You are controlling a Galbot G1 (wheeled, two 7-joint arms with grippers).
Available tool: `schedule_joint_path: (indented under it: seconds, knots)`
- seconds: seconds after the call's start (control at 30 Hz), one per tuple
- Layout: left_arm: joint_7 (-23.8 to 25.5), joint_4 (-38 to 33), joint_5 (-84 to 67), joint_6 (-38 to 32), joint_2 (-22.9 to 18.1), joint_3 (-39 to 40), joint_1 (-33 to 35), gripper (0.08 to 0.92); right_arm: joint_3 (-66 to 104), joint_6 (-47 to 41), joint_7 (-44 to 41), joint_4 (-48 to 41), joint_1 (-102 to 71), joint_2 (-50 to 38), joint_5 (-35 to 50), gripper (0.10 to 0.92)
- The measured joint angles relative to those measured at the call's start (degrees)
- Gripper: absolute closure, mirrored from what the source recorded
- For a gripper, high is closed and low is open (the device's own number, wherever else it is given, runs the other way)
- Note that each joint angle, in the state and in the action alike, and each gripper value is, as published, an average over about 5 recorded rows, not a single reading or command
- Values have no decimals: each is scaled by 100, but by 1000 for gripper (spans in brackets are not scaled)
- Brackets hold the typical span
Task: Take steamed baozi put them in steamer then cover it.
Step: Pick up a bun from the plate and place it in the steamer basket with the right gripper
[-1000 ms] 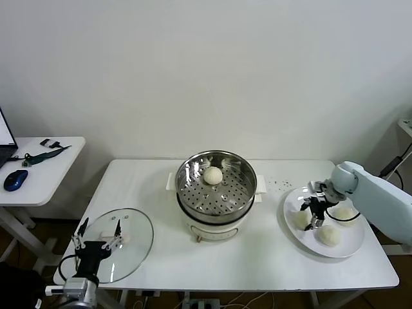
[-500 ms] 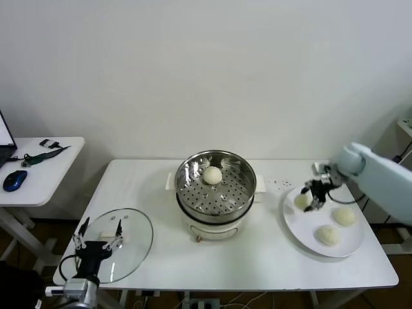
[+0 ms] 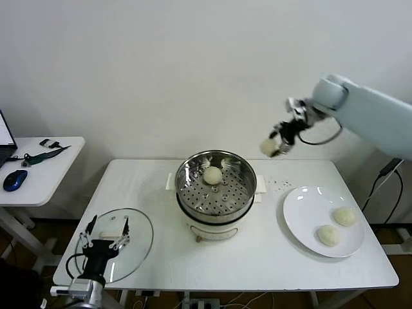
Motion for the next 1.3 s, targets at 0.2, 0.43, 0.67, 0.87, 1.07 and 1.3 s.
schedule_joint_path:
  seconds: [0.2,0.43,0.67,0.87,1.07,1.3]
  knots:
    - [32,-69,-4,-49,24,41,53,177,-383,-289,390,146,216,730,751,355]
    - [39,-121,-8,-63,35,49,58,177,-722,-555,815,371,169,1291,1122,347]
    - [60,-140,6,-36,52,50,21,177,-954,-716,1098,486,-125,1637,1162,347]
    - [63,-132,31,-18,51,50,-7,177,-1068,-761,1199,487,-394,1845,1110,347]
    - [63,-94,43,-18,37,43,-28,177,-1130,-784,1252,448,-598,1923,1038,341]
    - [64,-44,49,-12,36,34,-72,177,-1127,-831,1321,379,-759,1982,980,261]
